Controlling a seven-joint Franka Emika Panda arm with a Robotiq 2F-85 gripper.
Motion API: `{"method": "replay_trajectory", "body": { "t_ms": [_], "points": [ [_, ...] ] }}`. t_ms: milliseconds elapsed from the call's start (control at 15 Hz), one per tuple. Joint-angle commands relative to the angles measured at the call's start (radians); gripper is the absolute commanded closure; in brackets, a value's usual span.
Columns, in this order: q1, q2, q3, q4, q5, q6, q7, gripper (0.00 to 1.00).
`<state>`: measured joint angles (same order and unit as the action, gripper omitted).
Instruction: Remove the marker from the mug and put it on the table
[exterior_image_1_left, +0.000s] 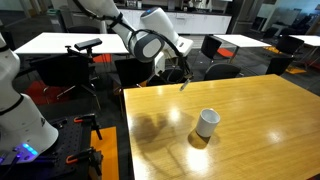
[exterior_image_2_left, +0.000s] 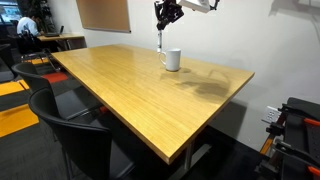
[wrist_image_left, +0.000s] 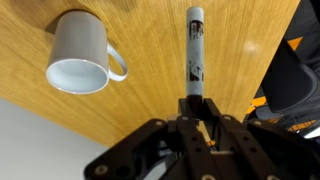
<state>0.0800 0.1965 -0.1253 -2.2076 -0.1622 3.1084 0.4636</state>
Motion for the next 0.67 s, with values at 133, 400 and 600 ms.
{"method": "replay_trajectory", "body": {
  "t_ms": [133, 400, 600],
  "points": [
    [-0.265, -0.004, 0.339, 0.037, 0.333, -0.154, -0.373, 0.95],
    [-0.335, 0.002, 0.377, 0.088, 0.449, -0.34, -0.541, 0.95],
    [-0.288, 0.001, 0.293, 0.122, 0.494, -0.469, -0.62, 0.95]
  ]
}}
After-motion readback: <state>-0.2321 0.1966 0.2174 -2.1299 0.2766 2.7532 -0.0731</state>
